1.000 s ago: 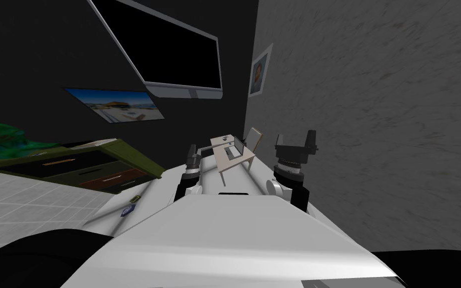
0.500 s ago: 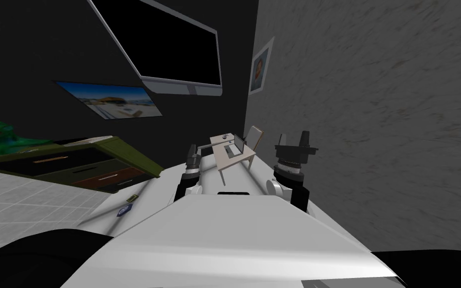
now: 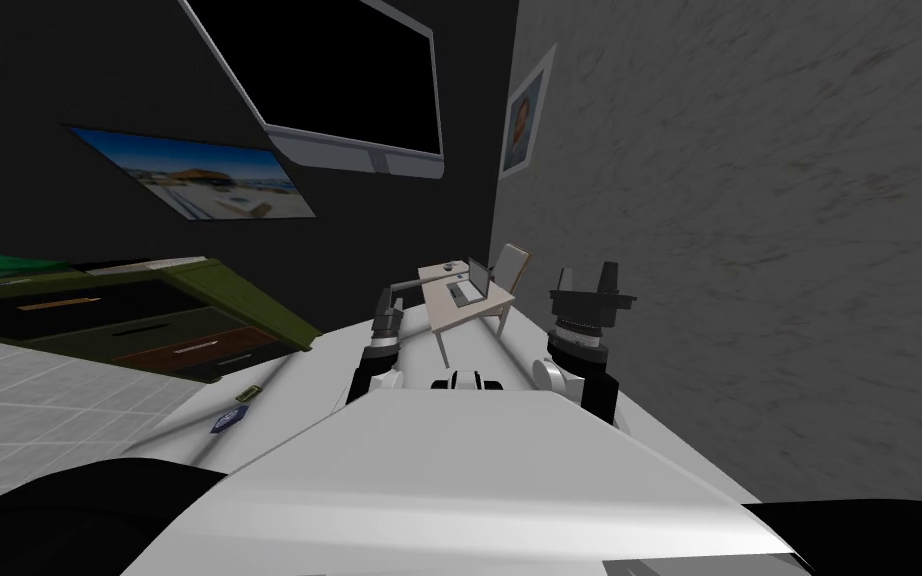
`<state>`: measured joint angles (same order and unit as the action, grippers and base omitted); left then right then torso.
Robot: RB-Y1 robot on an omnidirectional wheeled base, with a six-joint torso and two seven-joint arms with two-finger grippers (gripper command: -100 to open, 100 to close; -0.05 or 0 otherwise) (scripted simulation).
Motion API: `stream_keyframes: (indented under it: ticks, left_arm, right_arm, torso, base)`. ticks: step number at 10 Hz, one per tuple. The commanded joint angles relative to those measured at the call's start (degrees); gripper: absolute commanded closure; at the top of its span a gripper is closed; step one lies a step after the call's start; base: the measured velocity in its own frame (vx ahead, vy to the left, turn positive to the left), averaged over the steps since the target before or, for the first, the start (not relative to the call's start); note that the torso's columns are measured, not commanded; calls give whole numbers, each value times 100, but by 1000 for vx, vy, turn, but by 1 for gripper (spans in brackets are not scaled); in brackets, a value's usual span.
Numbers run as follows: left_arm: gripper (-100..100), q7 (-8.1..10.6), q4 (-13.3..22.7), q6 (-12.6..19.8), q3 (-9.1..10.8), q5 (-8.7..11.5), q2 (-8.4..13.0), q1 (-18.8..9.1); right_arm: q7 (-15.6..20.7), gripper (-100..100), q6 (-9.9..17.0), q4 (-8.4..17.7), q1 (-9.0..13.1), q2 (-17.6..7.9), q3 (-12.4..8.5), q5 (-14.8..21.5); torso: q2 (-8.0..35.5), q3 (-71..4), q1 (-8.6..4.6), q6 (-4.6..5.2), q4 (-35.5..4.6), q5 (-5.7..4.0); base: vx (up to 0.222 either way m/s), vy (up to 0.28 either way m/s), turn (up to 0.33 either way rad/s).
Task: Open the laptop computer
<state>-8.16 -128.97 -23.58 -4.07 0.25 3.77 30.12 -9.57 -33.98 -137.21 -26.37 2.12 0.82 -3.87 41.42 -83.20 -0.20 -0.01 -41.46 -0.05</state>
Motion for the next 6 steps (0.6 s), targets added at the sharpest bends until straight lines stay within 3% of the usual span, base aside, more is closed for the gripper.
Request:
stream_keyframes:
  ticks: [1,6]
  left_arm:
    - [-100,-42,6,195,70,-7,225,-31]
    - [-100,-144,29,670,251,-25,355,-115]
  right_arm:
    - [0,0,0,0,-1,0,0,0]
    - [0,0,0,0,-1,1,1,0]
  torso:
    - [42,-120,-9,1,-52,-4]
    - [89,-134,22,1,-83,5]
  base:
    - [97,-138,48]
    - [111,-173,60]
